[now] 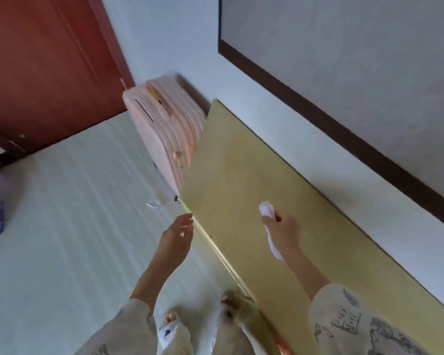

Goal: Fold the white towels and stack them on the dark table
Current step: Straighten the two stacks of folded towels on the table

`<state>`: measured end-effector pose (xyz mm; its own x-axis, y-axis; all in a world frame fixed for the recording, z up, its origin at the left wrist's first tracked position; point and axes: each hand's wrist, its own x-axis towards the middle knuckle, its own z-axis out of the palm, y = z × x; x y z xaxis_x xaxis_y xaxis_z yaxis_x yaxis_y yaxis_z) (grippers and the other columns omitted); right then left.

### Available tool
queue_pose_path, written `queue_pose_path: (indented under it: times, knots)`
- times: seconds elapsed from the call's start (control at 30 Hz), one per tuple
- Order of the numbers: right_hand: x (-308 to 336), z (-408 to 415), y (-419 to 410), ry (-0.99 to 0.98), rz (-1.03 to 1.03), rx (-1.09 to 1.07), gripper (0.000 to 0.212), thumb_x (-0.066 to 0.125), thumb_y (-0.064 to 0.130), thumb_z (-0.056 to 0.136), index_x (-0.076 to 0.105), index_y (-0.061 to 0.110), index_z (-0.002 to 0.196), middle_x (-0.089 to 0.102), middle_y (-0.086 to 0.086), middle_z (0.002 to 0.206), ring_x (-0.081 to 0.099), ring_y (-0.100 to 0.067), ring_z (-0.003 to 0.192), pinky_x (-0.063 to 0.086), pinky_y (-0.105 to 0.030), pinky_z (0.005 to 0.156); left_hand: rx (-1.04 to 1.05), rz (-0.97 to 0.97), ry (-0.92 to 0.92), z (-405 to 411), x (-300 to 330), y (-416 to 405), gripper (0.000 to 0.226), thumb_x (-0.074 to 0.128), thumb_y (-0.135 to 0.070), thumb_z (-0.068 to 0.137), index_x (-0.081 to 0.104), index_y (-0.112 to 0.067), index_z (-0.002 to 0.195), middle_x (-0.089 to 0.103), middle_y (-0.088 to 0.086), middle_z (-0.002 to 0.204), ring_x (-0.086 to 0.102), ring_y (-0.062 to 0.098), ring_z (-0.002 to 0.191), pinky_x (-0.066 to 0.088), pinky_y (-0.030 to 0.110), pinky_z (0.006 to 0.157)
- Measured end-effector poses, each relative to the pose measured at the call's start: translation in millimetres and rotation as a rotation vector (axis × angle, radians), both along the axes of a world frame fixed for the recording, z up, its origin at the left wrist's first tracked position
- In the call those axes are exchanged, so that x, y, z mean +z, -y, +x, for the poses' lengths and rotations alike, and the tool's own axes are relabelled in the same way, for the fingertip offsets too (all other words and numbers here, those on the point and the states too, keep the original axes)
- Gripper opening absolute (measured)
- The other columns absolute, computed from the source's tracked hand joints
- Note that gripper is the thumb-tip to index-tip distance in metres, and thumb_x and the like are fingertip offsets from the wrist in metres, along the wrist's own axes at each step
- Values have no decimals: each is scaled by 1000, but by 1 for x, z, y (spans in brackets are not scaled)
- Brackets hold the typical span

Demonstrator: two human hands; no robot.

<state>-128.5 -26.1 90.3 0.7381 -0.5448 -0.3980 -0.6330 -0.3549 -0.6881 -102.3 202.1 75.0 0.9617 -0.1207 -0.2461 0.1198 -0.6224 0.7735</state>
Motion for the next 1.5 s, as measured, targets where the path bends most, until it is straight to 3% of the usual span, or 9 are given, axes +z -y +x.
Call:
queue_pose_path:
  times: [0.23,0.47,0.8,1.0,1.07,1.13,1.27,1.37,1.5]
  knots:
    - [51,35,-173,118,-11,446,40,60,14,83,31,16,55,30,2,52,28,-17,54,20,-31,51,476,-132,79,-55,41,-187,25,46,-13,94,55,-9,117,63,1,102,63,25,96,47,32,86]
    - [85,6,-428,243,94,895,26,60,16,83,48,-4,71,40,-5,63,34,-20,62,25,-31,55,764,-100,205,-164,85,-403,24,45,-13,95,57,-9,116,62,0,101,63,20,91,45,25,78]
    - [120,-37,-738,350,225,1387,21,63,22,83,62,1,82,57,-11,71,43,-16,67,31,-29,59,1120,-5,280,-270,114,-657,20,48,-12,94,58,-15,111,66,2,99,65,21,87,49,35,81]
    - [131,-16,-888,399,303,1616,27,66,22,83,56,-3,75,41,-1,64,36,-12,62,27,-29,60,1090,103,221,-259,102,-782,20,47,-16,94,54,-22,112,64,-3,98,64,18,92,47,25,73]
    - [130,-4,-939,400,307,1678,14,68,21,82,63,18,69,46,11,60,40,-7,60,31,-26,62,1090,134,224,-246,106,-829,25,50,-18,93,54,-17,118,62,-7,99,63,16,96,44,23,75]
    - [137,5,-984,415,296,1753,29,70,21,81,58,38,60,52,14,62,46,-2,62,36,-25,65,1048,171,246,-229,116,-875,33,54,-24,91,52,-18,123,56,-10,110,57,13,107,41,22,84]
    - [158,15,-1069,427,202,1922,36,71,22,81,50,41,58,50,15,65,48,3,63,36,-15,64,875,186,273,-193,142,-949,49,58,-34,87,44,-20,131,47,-14,123,45,1,114,33,17,94]
    - [172,26,-1137,412,203,2011,20,69,24,82,57,35,71,51,14,70,48,3,64,36,-12,63,850,107,297,-166,156,-1006,46,59,-39,84,49,-23,125,60,-8,110,56,6,103,43,24,93]
    - [173,47,-1222,434,219,2021,22,67,28,85,57,27,65,49,11,68,44,0,60,35,-14,62,818,140,339,-136,161,-1082,14,56,-45,84,53,-33,89,57,-14,76,52,1,69,41,16,65]
